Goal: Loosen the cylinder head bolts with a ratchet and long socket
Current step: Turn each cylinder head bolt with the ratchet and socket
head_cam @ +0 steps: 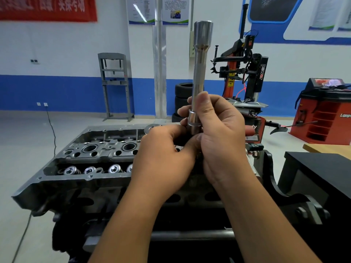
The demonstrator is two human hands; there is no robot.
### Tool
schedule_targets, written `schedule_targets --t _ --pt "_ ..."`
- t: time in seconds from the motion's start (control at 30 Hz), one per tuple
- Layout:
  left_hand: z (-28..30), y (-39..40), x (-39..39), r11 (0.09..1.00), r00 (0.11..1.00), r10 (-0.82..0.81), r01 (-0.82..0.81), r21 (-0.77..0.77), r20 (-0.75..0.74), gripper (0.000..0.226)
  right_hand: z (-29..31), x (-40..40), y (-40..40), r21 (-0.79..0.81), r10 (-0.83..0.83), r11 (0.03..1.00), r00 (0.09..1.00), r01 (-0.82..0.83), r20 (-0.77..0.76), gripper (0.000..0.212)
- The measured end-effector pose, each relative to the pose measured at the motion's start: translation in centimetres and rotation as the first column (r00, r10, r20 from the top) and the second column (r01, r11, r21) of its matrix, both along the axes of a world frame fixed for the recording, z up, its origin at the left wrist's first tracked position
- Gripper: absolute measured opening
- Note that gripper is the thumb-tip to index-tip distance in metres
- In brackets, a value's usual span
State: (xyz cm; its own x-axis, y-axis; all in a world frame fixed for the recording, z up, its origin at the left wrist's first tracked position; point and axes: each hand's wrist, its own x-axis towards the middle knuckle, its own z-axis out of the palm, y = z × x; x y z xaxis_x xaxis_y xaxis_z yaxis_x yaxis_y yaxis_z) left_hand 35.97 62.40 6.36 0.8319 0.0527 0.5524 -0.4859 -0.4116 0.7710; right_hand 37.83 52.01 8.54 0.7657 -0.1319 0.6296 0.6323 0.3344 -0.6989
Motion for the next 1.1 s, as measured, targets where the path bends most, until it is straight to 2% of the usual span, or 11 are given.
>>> schedule_targets --t 0.07,0.17,0.3,0.43,0.5,0.6,0.73,0.87,0.97,1.1 --pt "0.14 0.02 -0.05 0.999 0.999 -0.032 0.032 0.010 -0.022 0.033 0.03 0.04 -0.03 0.013 0.019 1.000 1.000 -0.019 -0.012 0.024" --pt "-0.05 0.04 0.09 1.000 1.000 0.021 -0.021 -0.004 0.003 0.030 0.14 -0.05 -0.02 0.039 0.041 0.998 0.999 -0.040 -0.024 0.020" --pt "-0.34 -0.01 0.33 0.996 0.996 0.086 -0.085 -0.024 0.031 0.015 0.06 -0.08 -0.04 0.021 -0.048 0.999 0.999 0.048 0.011 0.015" --pt "0.21 0.01 -0.08 1.000 0.999 -0.031 0.031 -0.001 -0.011 0.030 -0.06 0.06 0.01 0.007 -0.027 1.000 0.999 0.027 0.033 0.015" --pt "0.35 0.09 -0.13 0.998 0.998 -0.062 0.062 -0.004 -0.031 0.028 -0.03 0.12 -0.03 0.009 0.010 1.000 1.000 -0.010 0.017 0.019" --pt "0.13 0.14 0.05 1.000 1.000 -0.013 0.013 -0.007 -0.025 0.019 0.10 0.02 -0.08 0.017 0.034 0.999 0.999 -0.034 -0.012 0.020" --pt "-0.12 0.00 0.24 0.998 0.998 0.060 -0.060 -0.013 -0.006 0.018 0.02 0.07 -0.06 0.019 -0.061 0.998 0.998 0.061 -0.005 0.018" --pt "0.16 -0.09 -0.02 1.000 1.000 0.004 -0.004 -0.005 -0.010 0.029 -0.05 0.20 -0.05 0.013 -0.037 0.999 0.999 0.037 -0.005 0.015" --pt "0.38 -0.02 -0.14 0.999 0.998 -0.047 0.047 0.013 -0.040 0.030 -0.06 0.31 0.06 -0.032 -0.001 0.999 1.000 0.000 -0.009 0.020" --pt "0.05 -0.05 0.02 0.999 0.999 0.048 -0.048 -0.002 -0.020 0.025 0.04 0.20 0.13 -0.009 0.002 1.000 1.000 -0.002 -0.009 0.013"
